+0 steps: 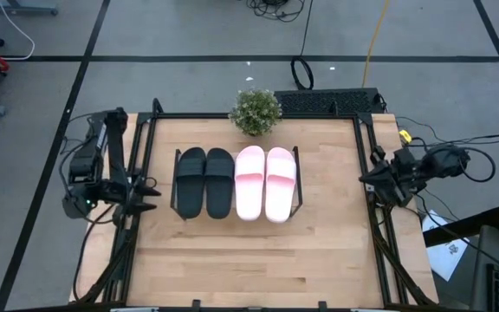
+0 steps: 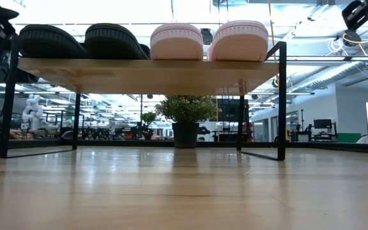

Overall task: Pick and place slides into the shelf
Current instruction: Return to Home Position

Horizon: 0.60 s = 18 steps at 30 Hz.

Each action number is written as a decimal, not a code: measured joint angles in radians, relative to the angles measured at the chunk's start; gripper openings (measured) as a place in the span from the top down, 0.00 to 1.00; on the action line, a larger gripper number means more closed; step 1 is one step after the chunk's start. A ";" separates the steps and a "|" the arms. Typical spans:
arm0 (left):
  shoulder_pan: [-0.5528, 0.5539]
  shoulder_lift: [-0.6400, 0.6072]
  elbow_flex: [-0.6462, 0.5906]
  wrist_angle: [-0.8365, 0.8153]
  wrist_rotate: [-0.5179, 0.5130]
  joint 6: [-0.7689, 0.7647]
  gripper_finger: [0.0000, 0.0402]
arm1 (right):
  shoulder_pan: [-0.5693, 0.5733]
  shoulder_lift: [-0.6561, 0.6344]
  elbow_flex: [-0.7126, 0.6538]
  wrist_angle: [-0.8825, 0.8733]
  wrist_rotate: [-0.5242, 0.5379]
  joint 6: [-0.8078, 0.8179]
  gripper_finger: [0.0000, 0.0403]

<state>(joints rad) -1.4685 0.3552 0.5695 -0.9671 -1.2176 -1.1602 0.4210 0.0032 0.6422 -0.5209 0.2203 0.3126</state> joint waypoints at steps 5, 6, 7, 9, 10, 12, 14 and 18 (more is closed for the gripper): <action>-0.006 -0.011 -0.039 0.037 0.005 -0.039 0.47 | 0.000 0.000 0.000 0.044 -0.071 0.012 1.00; -0.006 -0.011 -0.042 0.069 0.009 -0.021 0.47 | 0.000 0.000 0.000 0.045 -0.072 0.024 1.00; -0.006 -0.011 -0.044 0.111 0.020 0.015 0.47 | 0.000 0.000 0.000 0.045 -0.071 0.034 1.00; -0.006 -0.011 -0.050 0.233 0.063 0.132 0.47 | 0.000 0.000 0.000 0.046 -0.068 0.043 1.00; -0.006 -0.012 -0.054 0.308 0.089 0.206 0.47 | 0.000 0.000 0.000 0.048 -0.067 0.042 1.00; -0.006 -0.012 -0.068 0.492 0.158 0.376 0.47 | 0.000 0.000 0.000 0.080 -0.063 0.022 1.00; -0.006 -0.012 -0.096 0.663 0.245 0.531 0.47 | 0.000 0.000 0.000 0.138 -0.063 -0.030 1.00; -0.006 -0.015 -0.217 0.923 0.337 0.681 0.47 | 0.000 0.000 0.000 0.225 -0.064 -0.113 1.00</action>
<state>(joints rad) -1.4744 0.3405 0.3521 -0.0443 -0.8801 -0.4788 0.4210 0.0032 0.6422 -0.2954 0.1558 0.2001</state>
